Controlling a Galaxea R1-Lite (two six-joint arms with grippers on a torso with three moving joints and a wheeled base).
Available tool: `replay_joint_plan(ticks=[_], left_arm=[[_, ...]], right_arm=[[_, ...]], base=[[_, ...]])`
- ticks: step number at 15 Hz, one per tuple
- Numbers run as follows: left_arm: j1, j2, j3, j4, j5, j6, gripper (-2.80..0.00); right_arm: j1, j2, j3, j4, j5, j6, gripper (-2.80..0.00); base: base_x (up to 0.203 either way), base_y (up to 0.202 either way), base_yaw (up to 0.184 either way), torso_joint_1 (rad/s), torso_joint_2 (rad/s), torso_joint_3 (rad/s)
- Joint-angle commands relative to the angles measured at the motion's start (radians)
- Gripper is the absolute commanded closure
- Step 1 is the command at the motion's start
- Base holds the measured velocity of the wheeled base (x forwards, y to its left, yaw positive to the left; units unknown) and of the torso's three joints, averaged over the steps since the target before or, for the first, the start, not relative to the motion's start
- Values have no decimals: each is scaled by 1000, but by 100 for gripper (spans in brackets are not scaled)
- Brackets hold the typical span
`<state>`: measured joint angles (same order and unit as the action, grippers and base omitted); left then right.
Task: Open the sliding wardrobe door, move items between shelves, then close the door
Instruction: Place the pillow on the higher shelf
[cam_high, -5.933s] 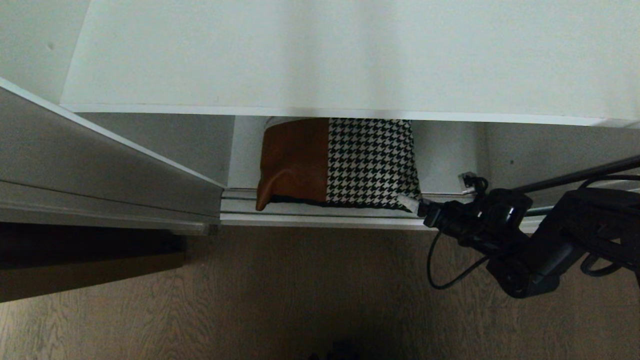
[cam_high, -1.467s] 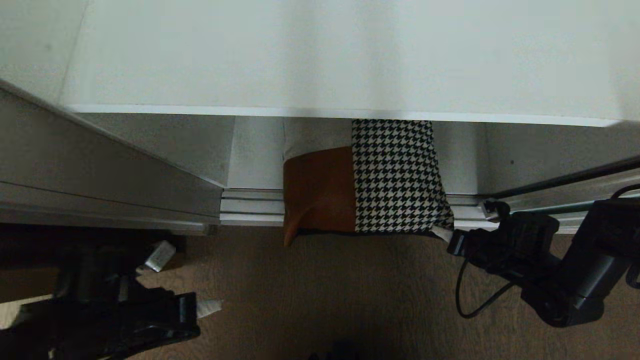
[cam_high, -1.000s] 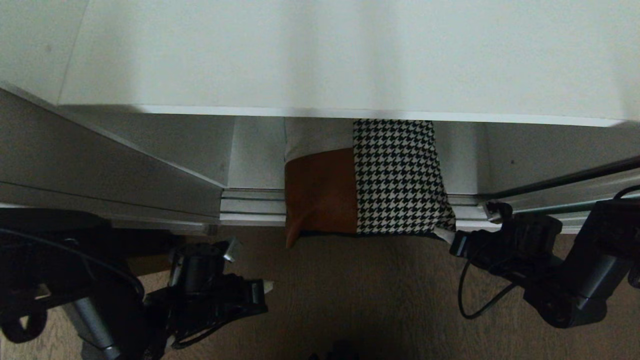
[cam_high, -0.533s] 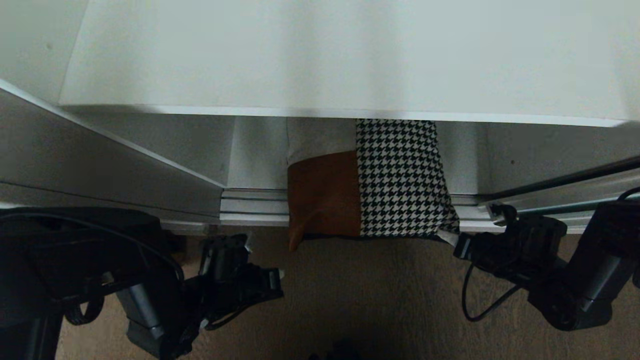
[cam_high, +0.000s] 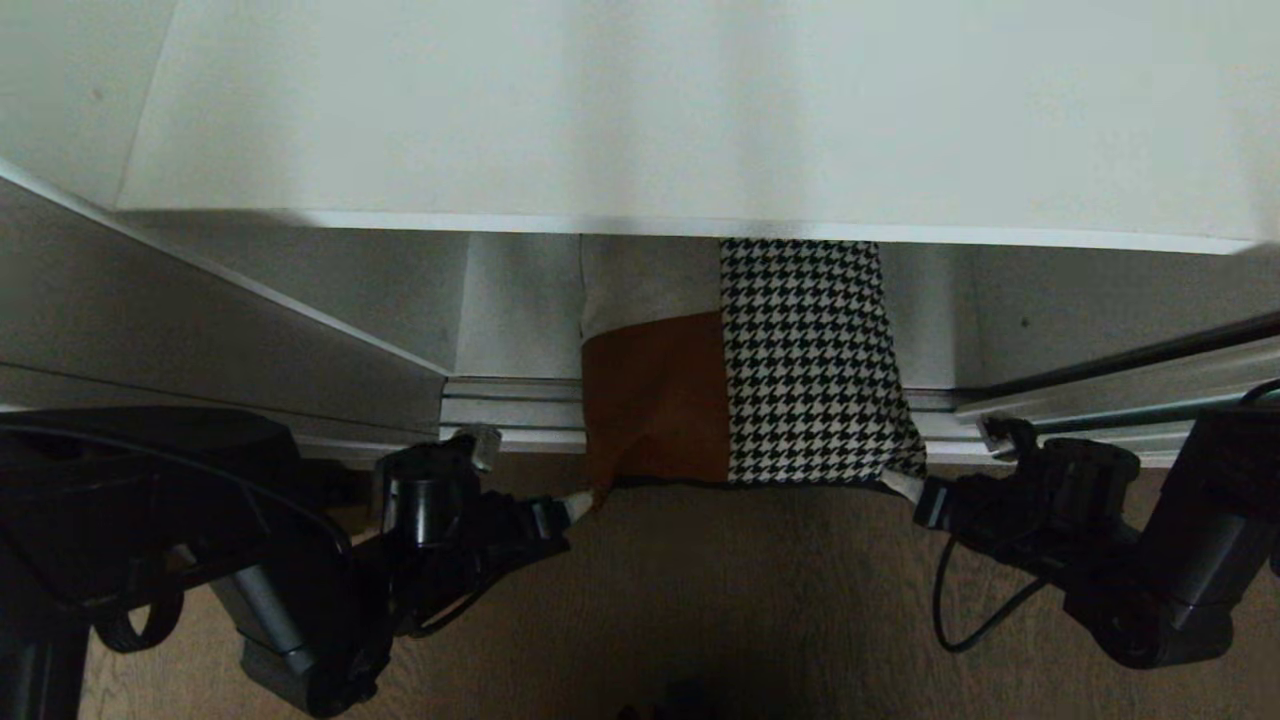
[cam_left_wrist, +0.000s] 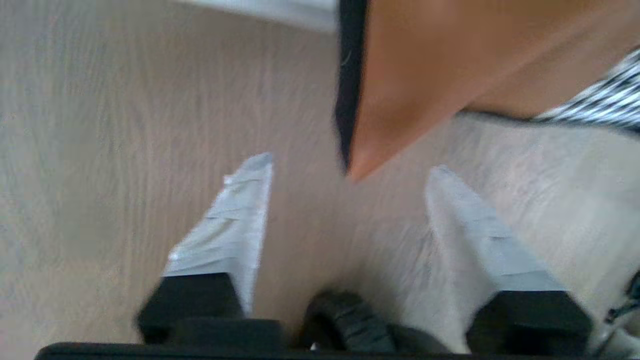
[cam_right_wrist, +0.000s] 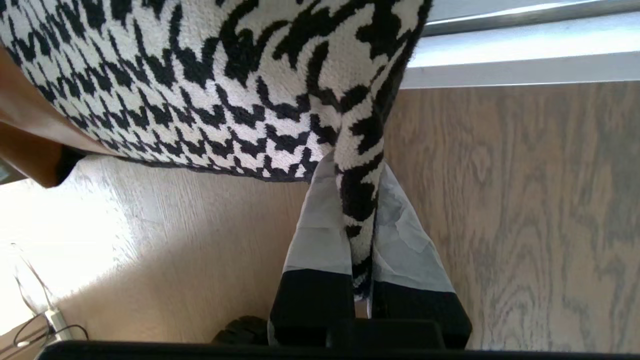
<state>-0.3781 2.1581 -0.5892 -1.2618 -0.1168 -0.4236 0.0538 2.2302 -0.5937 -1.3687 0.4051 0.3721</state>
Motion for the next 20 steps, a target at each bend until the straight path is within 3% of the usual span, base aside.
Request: replay_joint_plan(ticks=[1,5,13,17,20], left_arm=[[0,28,-30,-9,-13,-4,-280],[-16,156,-158,1,-22,-5,-280],[-43,237,-286,-23,-24,6,-280],[-42,288,-348,-62,-19,77,-280],[-42,297,-388,-91,-18,91,-280]], right_arm=[[3,-1,1,-9,3,2,0],[4,-7,-2,-7,4,4,0],[15,-18,6,-4,3,3,0],[15,-29,8,-2,4,2,0],[15,-37,13,3,4,2,0]], base=[[0,0,0,0,0,0],[0,0,0,0,0,0],[0,0,0,0,0,0],[0,0,0,0,0,0],[0,0,0,0,0,0]])
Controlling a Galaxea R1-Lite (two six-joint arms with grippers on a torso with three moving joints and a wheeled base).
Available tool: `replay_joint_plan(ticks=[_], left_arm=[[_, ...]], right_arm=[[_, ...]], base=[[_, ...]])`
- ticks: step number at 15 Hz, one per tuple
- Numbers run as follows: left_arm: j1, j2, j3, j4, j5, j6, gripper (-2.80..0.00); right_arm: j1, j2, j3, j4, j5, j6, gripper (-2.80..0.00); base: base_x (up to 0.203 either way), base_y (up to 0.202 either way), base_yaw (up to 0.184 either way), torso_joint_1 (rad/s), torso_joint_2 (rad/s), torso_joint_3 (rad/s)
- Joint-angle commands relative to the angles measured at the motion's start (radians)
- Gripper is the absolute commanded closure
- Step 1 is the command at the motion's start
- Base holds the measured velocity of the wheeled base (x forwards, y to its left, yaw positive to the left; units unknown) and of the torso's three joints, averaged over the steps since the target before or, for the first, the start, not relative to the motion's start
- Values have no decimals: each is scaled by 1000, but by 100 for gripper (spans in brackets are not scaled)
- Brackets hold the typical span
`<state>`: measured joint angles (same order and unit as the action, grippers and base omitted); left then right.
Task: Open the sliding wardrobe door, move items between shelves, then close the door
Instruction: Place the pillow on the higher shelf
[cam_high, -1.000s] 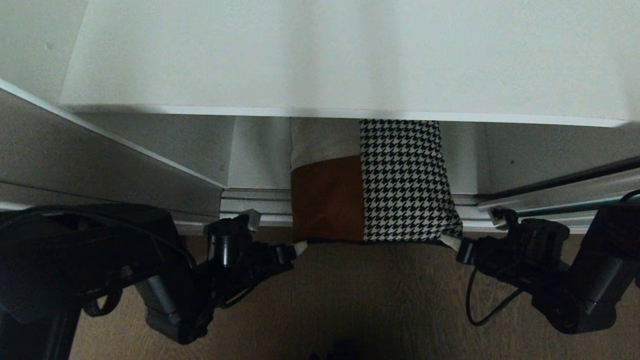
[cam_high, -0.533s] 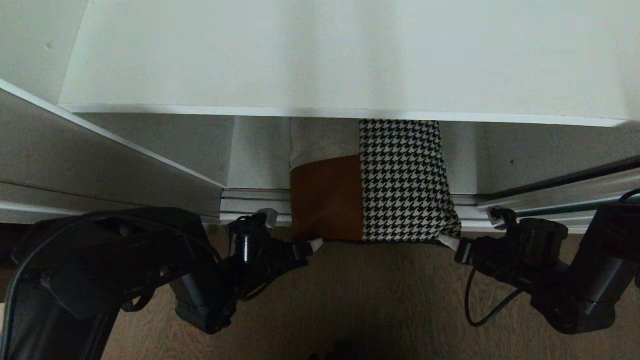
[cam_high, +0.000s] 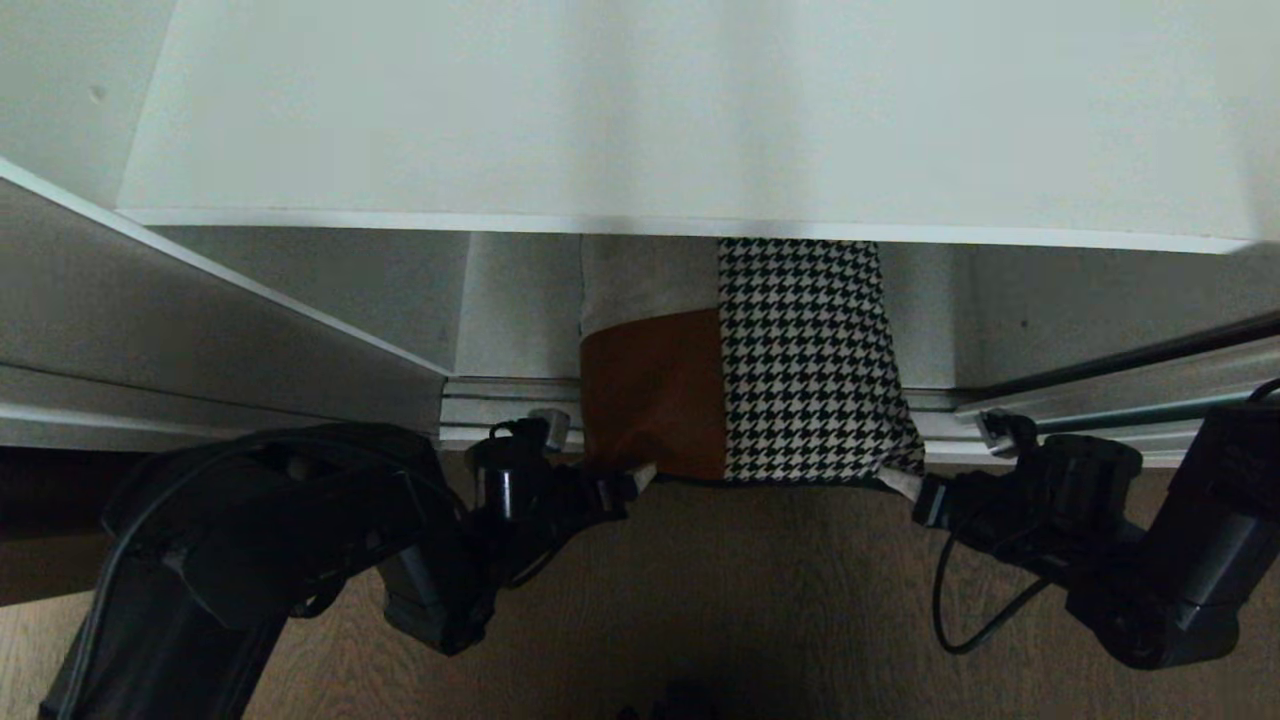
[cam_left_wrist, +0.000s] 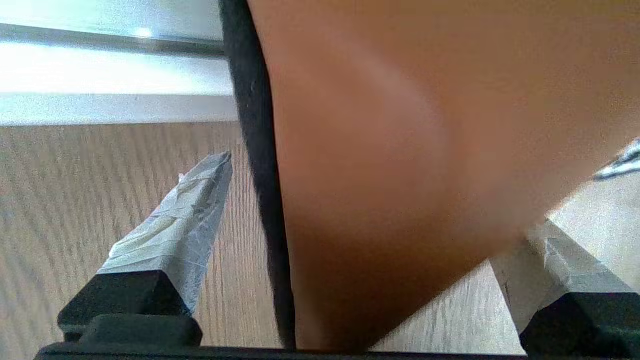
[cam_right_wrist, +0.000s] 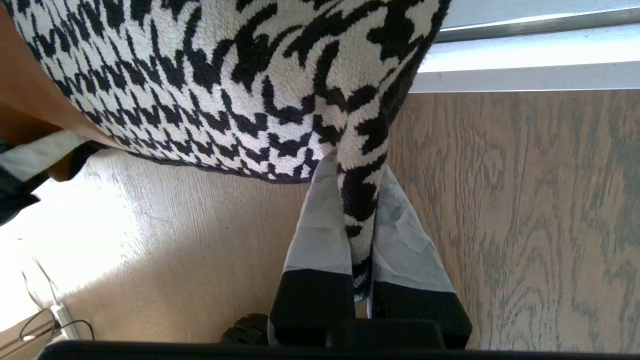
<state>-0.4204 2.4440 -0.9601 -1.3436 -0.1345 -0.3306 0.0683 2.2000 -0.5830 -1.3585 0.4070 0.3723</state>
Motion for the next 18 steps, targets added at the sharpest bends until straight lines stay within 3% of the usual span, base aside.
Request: replay_joint_plan(ticks=[1,8,9,10,18], left_arm=[[0,17,-35,-18,1,8,-280],[0,62,-127,-35,1,53,-280],[0,61,-128,-37,4,53,-31],[0,60,-128,-37,6,53,0],[-7,69,-129,-115,55,54,0]], right_arm=[[1,-13,8,-7,3,2,0],[13,-24,15,-7,15,2,0],[13,-23,15,-7,15,2,0],[13,-22,18,-7,15,2,0],[24,-28,22,-7,29,2,0]], base=[[0,0,0,0,0,0],[0,0,0,0,0,0],[0,0,0,0,0,0],[0,0,0,0,0,0],[0,0,0,0,0,0]])
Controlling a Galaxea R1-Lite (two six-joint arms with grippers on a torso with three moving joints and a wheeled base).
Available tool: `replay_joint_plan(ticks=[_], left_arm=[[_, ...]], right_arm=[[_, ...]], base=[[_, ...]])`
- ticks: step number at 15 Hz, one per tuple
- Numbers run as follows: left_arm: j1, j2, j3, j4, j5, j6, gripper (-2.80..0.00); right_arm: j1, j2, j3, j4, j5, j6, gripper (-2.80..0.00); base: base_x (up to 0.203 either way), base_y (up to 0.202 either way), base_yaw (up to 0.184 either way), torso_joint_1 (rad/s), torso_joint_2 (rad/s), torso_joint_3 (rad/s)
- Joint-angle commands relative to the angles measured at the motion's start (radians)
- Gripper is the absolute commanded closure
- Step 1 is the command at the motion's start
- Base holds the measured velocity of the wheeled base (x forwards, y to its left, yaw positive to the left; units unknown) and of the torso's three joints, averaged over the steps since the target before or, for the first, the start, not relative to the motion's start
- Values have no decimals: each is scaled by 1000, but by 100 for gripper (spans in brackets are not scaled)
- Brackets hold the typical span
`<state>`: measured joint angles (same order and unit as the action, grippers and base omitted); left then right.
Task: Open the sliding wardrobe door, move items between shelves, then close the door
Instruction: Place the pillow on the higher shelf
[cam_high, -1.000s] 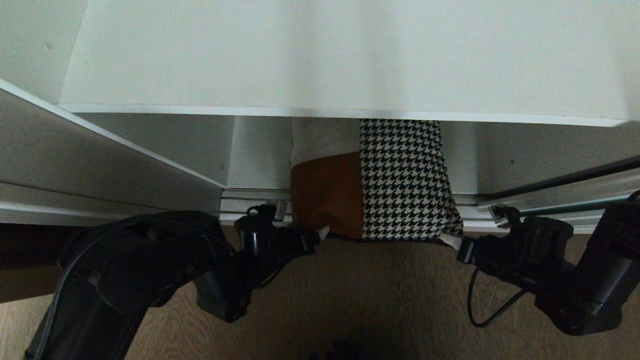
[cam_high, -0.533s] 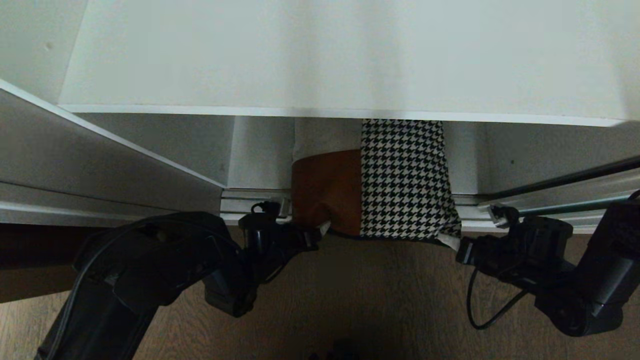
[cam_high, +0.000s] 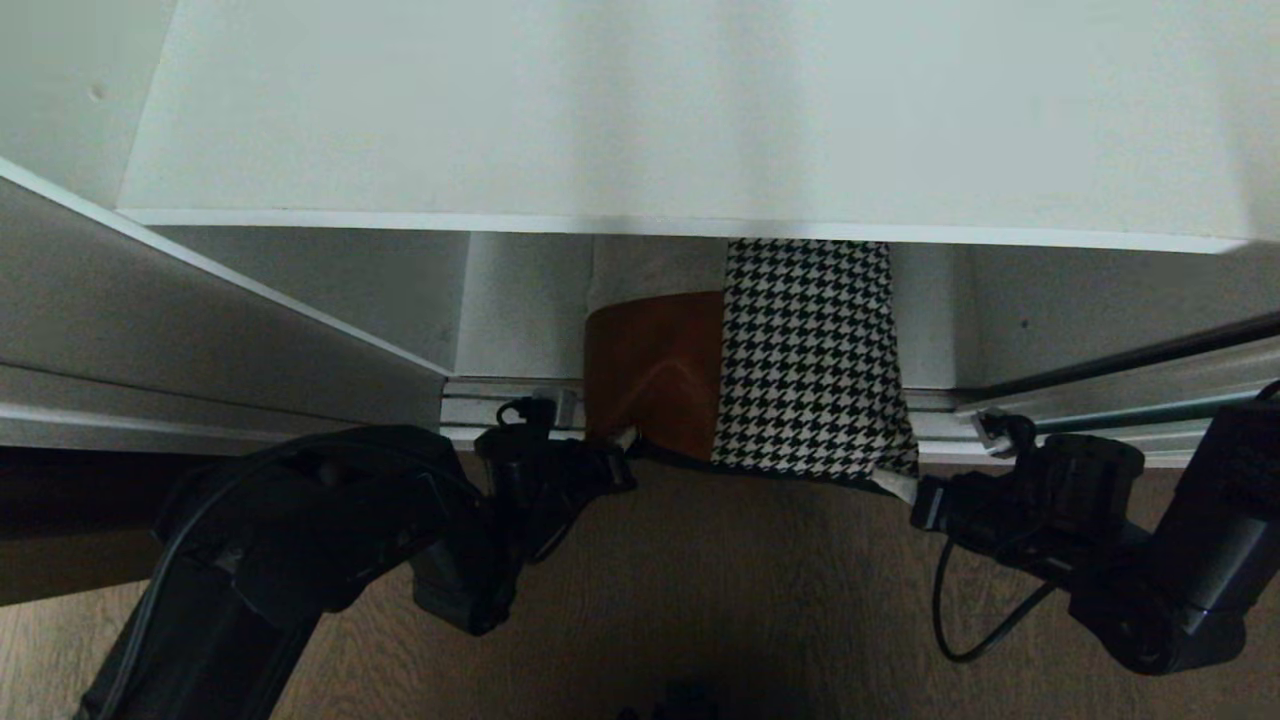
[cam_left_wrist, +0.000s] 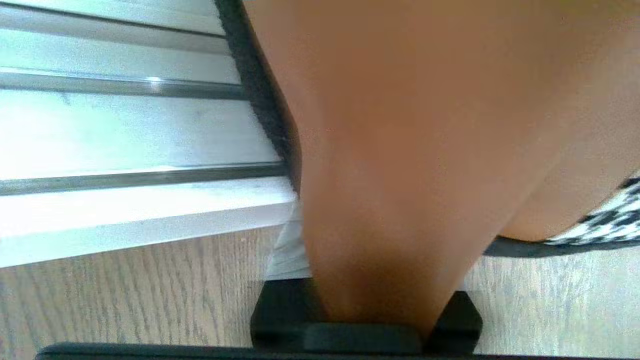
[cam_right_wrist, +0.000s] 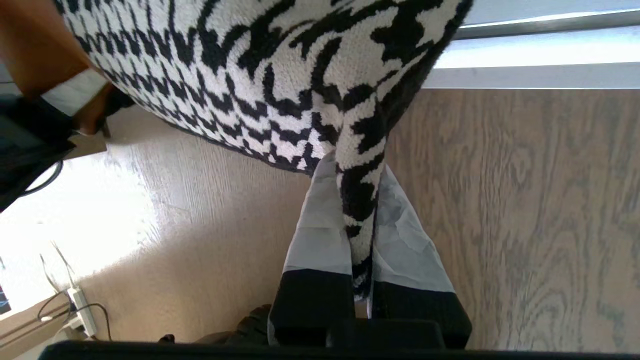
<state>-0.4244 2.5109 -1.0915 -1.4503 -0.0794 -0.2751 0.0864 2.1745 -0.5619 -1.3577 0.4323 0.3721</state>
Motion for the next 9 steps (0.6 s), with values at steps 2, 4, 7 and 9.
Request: replay_joint_plan(ticks=[2,4,7,9], left_arm=[[-14,17,5,-6,1,0,0],[-21,23,12,-4,3,2,0],[-68,-8,48,-4,56,1,0],[-97,-31,52,-2,149,1,0]], right_arm=[[6,5,0,-8,3,2,0],[4,5,2,-8,4,2,0],[6,-15,22,-9,3,2,0],[12,-43,43,-9,3,2,0]], base=[[0,0,0,0,0,0],[0,0,0,0,0,0],[0,0,0,0,0,0],[0,0,0,0,0,0]])
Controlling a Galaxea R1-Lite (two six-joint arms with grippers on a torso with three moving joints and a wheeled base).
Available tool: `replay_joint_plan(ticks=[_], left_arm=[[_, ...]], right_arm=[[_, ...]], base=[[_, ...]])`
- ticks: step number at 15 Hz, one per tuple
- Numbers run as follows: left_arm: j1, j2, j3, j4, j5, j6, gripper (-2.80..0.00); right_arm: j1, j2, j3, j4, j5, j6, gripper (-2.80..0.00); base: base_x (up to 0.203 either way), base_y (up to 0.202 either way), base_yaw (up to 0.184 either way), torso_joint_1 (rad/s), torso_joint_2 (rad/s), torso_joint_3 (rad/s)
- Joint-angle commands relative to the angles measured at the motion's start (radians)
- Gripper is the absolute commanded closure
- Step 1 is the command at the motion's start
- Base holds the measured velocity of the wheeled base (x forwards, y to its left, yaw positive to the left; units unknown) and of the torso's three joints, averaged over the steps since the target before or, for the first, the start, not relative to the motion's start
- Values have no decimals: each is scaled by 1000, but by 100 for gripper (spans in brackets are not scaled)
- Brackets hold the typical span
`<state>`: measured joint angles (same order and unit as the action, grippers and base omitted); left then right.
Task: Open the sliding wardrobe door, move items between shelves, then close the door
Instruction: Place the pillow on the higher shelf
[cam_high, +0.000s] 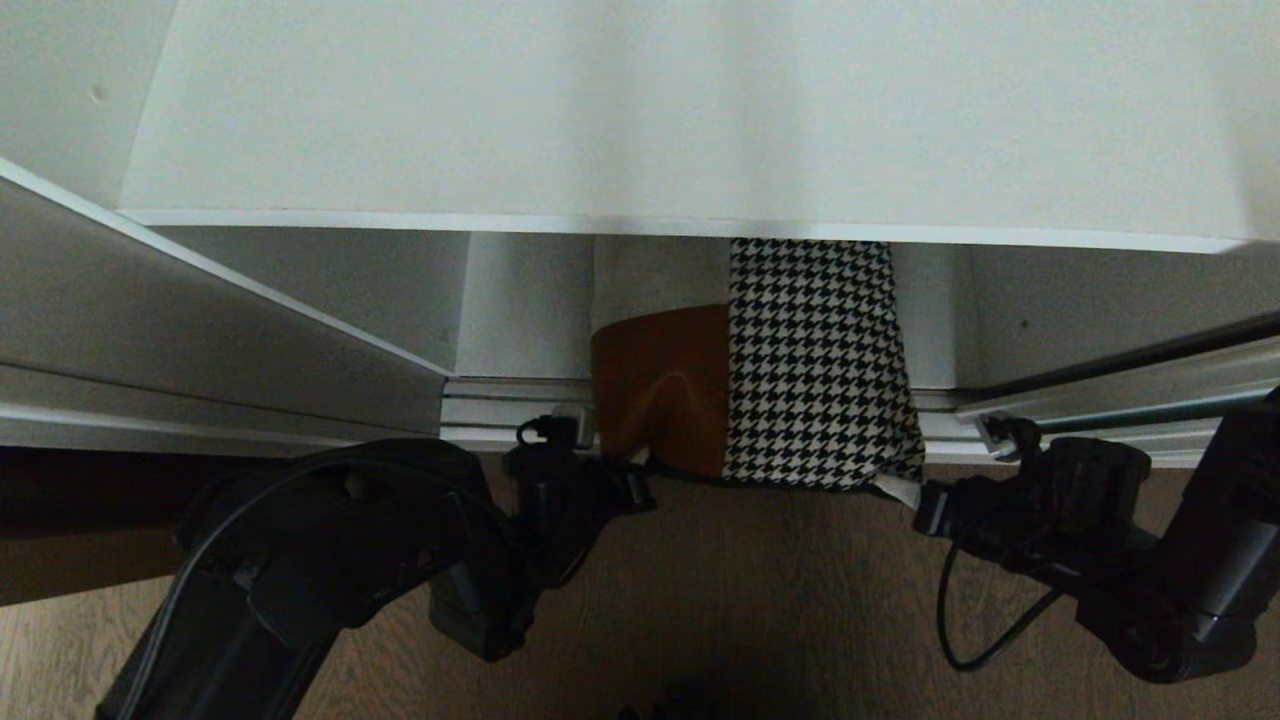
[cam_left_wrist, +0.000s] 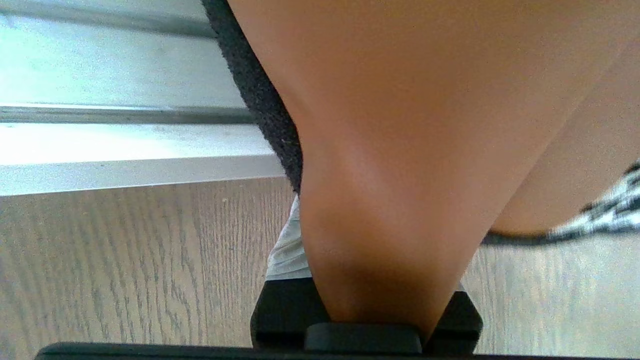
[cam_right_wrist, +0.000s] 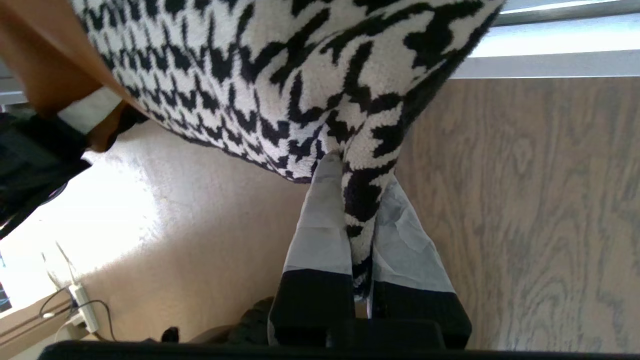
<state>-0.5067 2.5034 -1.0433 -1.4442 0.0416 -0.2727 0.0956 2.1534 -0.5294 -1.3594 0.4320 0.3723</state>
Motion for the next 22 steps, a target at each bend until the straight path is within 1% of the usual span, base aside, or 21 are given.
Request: replay_joint_plan(ticks=[1,3,6,10,11,13,14,16,17,19,21,22], left_arm=[[-23,-41,17,-3,59,-1,0],[-26,-73,99,17,60,1,0],[-40,-163,170,64,58,-1,0],[-78,-276,226,142,60,-9,0],[-81,-307,230,168,59,-21,0],[-82,-334,231,243,59,-106,0],[-82,-343,240,254,62,-120,0],[-82,-374,261,270,60,-125,0],[-82,-393,262,295,56,-128,0],[-82,-401,243,305,59,-131,0],[-82,-438,248,314,58,-132,0],[-82,-460,257,341,59,-132,0]], right_arm=[[14,-33,24,-9,4,2,0],[38,-56,61,-13,4,1,0],[44,-98,83,-11,3,0,0],[58,-175,138,-10,2,0,0],[59,-196,143,-8,3,0,0],[70,-238,168,-6,3,0,0],[77,-255,184,-6,2,0,0],[82,-287,209,-7,2,0,0],[84,-294,210,-7,2,0,0],[85,-299,207,-7,2,0,0],[85,-307,214,-9,1,2,0],[84,-312,225,-12,1,2,0]], base=[[0,0,0,0,0,0],[0,0,0,0,0,0],[0,0,0,0,0,0],[0,0,0,0,0,0],[0,0,0,0,0,0],[0,0,0,0,0,0],[0,0,0,0,0,0],[0,0,0,0,0,0],[0,0,0,0,0,0],[0,0,0,0,0,0],[0,0,0,0,0,0],[0,0,0,0,0,0]])
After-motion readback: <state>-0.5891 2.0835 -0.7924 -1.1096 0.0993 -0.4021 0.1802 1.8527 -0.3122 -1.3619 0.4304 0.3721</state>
